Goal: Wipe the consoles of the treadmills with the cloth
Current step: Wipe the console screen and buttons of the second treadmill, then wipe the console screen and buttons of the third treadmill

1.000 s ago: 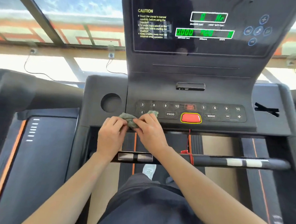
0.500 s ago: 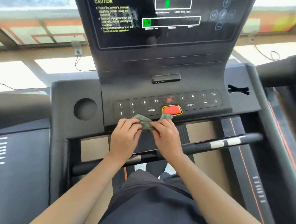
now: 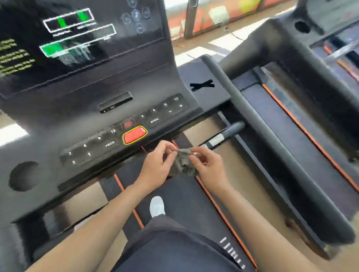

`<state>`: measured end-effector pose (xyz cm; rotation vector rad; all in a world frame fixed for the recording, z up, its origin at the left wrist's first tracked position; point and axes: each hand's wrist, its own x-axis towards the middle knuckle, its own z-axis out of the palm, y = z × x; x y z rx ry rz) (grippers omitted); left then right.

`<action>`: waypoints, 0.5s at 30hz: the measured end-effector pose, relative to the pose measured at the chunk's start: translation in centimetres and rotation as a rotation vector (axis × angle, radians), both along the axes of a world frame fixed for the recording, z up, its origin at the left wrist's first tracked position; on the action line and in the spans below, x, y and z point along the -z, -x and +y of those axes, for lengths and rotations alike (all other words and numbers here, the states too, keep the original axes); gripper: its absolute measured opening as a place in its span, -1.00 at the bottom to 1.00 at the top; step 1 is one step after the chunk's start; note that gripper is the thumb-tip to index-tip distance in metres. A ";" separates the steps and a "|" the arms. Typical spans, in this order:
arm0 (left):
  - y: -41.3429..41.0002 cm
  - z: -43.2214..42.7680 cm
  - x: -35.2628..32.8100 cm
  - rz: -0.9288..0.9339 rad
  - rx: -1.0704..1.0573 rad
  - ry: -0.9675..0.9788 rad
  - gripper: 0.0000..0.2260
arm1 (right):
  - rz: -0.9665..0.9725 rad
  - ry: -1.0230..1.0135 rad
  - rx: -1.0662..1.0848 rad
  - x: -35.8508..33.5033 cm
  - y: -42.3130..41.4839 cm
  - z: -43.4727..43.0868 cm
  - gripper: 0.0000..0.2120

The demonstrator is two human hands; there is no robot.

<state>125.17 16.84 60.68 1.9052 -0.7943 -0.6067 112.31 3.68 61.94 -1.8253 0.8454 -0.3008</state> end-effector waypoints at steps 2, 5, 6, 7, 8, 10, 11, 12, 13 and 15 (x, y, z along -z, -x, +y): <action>1.8 -2.4 -0.4 0.093 0.098 -0.014 -0.96 | -0.049 -0.082 0.089 -0.4 4.1 -1.6 -0.82; 6.7 -5.8 -1.4 0.216 0.264 -0.050 -0.87 | -0.063 -0.176 0.233 -0.5 11.5 -3.2 -0.81; 8.8 -6.8 -1.6 0.267 0.331 -0.069 -0.90 | -0.073 -0.215 0.281 -0.5 14.1 -3.4 -0.82; 11.0 -7.5 -1.9 0.310 0.404 -0.095 -0.92 | -0.091 -0.256 0.335 -0.6 16.6 -3.4 -0.84; 13.1 -8.1 -2.0 0.358 0.480 -0.115 -0.91 | -0.110 -0.296 0.390 -0.8 19.1 -3.3 -0.86; 17.4 -9.0 -2.3 0.429 0.641 -0.143 -0.84 | -0.153 -0.384 0.494 -0.9 24.2 -3.0 -0.85; 19.5 -9.3 -2.4 0.432 0.721 -0.160 -0.78 | -0.170 -0.419 0.534 -0.7 26.7 -2.8 -0.84; 21.7 -9.8 -2.5 0.411 0.793 -0.176 -0.71 | -0.180 -0.444 0.567 -0.6 29.2 -2.5 -0.83; 24.0 -10.2 -2.4 0.363 0.850 -0.198 -0.67 | -0.185 -0.467 0.597 -0.3 31.8 -2.3 -0.82; 28.7 -11.1 -1.6 0.243 0.920 -0.209 -0.67 | -0.213 -0.504 0.619 -0.2 37.0 -1.6 -0.81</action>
